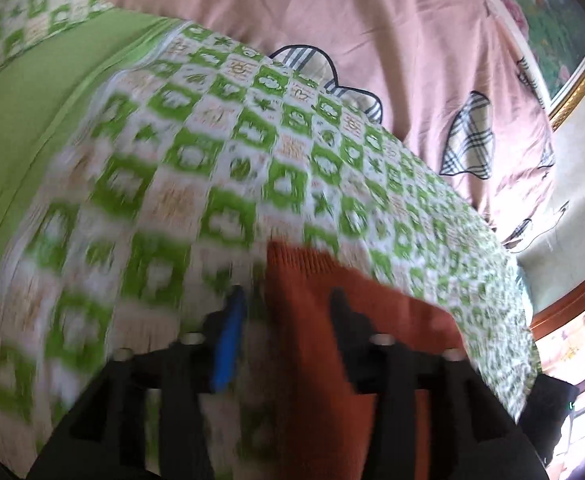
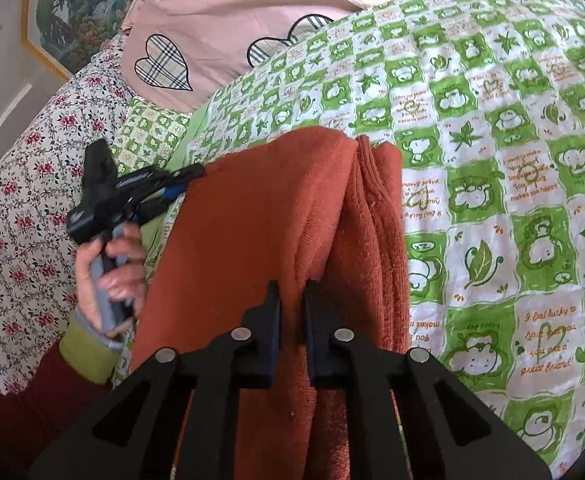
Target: Fold small clothes
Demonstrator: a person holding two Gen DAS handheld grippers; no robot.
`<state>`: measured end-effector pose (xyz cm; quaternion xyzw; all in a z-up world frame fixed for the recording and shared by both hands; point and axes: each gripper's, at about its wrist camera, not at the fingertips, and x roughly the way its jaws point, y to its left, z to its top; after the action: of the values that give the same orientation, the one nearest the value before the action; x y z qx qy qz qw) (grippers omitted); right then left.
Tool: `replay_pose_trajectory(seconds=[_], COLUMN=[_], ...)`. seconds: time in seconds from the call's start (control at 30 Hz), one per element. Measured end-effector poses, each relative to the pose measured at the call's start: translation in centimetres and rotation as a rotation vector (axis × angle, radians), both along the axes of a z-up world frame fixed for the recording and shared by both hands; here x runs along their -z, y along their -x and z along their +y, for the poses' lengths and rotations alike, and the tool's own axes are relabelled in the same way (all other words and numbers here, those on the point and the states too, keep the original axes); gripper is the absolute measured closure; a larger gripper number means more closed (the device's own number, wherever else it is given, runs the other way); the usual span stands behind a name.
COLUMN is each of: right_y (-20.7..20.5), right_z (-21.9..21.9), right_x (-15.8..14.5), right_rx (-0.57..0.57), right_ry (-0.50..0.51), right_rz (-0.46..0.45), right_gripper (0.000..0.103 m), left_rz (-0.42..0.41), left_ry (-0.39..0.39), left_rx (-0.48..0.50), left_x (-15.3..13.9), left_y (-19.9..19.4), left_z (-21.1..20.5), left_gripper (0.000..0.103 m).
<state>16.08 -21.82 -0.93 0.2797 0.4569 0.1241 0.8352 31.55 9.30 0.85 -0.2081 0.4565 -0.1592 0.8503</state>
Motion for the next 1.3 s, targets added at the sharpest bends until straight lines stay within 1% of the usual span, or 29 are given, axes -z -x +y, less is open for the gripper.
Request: replay_pose_trajectory(seconds=[0.07,0.13,0.17,0.23,0.27,0.33,0.4,0.43,0.5,0.57,0.63,0.67,0.73,0.8,0.87,0.9,0.93,1.0,1.03,1.07,1.1,1.13,1.17,1.23,1.3], right_y=[0.0,0.4,0.8,1.3,1.3,1.2,1.1,1.2,1.3,1.3,1.1,1.0,1.3,1.5,1.5,1.5,1.6,1.7,1.7,1.7,1.5,1.5,1.4,1.0,0.7], right_z=[-0.1,-0.4,-0.5,-0.6,-0.8,-1.4,-2.3,-2.6,-2.6,-2.2,-1.8,-1.7,-1.7,-1.8,-1.7,-1.7,-1.7,-1.8,-1.7,-1.5,-1.3,-1.2,-1.2,-1.1,-1.2], right_x=[-0.6,-2.5,-3.9,-4.9,-4.6,-2.7,-0.5,0.2,0.0,-0.7,-0.3,0.0,0.5,0.3,0.1,0.0,0.0,-0.1,-0.1,0.0,0.1,0.0,-0.2,-0.3,0.5], right_rx=[0.003,0.006,-0.001,-0.009,-0.007,0.011,0.036,0.046,0.059,0.047,0.028,0.027,0.027,0.039,0.045,0.050,0.054,0.065,0.063,0.056,0.049,0.044,0.038,0.030,0.030], right_ry=[0.008,0.021,0.037,0.084,0.112,0.157,0.151,0.136,0.131,0.160,0.198,0.192,0.187,0.165,0.149,0.137,0.118,0.098,0.098,0.103,0.107,0.108,0.110,0.149,0.156], right_rz=[-0.013,-0.061,-0.095,-0.112,-0.094,-0.031,0.020,0.029,0.018,0.005,0.026,0.037,0.046,0.037,0.032,0.031,0.029,0.022,0.022,0.023,0.025,0.025,0.017,0.020,0.043], right_gripper=[0.093,0.094,0.094,0.094,0.094,0.094,0.094,0.094,0.094,0.094,0.094,0.094,0.094,0.094,0.093,0.090,0.090,0.090,0.090,0.090,0.090,0.090,0.090,0.092,0.092], left_rz=[-0.009,-0.006,-0.008,-0.016,-0.015,0.011,0.020,0.025,0.028,0.035,0.050,0.054,0.059,0.069,0.079,0.092,0.113,0.145,0.151,0.146,0.137,0.129,0.116,0.082,0.073], left_ry=[-0.009,-0.020,-0.035,-0.065,-0.085,-0.139,-0.174,-0.184,-0.225,-0.254,-0.266,-0.271,-0.246,-0.196,-0.105,-0.067,-0.007,0.066,0.064,0.031,0.000,-0.024,-0.050,-0.128,-0.139], left_rx=[0.008,0.021,0.029,0.044,0.047,0.076,0.087,0.091,0.080,0.068,0.062,0.061,0.072,0.083,0.095,0.096,0.108,0.118,0.113,0.100,0.089,0.083,0.073,0.048,0.045], left_x=[-0.5,-1.0,-1.2,-1.5,-1.5,-0.9,-0.4,-0.1,0.1,0.4,1.0,1.2,1.1,0.8,0.7,0.9,1.1,1.8,2.0,2.3,2.4,2.6,2.6,2.7,2.8], left_y=[2.6,5.4,6.7,8.6,9.4,10.5,11.3,11.5,11.7,11.7,11.7,11.7,11.2,9.7,7.1,5.8,4.2,1.6,0.3,-0.8,-1.6,-2.3,-2.8,-3.4,-3.8], left_z=[-0.4,-0.8,-1.1,-1.8,-2.2,-3.4,-4.2,-4.4,-4.6,-4.6,-4.5,-4.5,-4.2,-3.9,-3.3,-3.1,-2.9,-3.0,-3.2,-3.4,-3.5,-3.6,-3.6,-3.8,-3.7], left_gripper=[0.049,0.045,0.044,0.044,0.044,0.044,0.044,0.044,0.043,0.043,0.043,0.043,0.043,0.043,0.043,0.043,0.043,0.043,0.046,0.055,0.081,0.090,0.091,0.093,0.093])
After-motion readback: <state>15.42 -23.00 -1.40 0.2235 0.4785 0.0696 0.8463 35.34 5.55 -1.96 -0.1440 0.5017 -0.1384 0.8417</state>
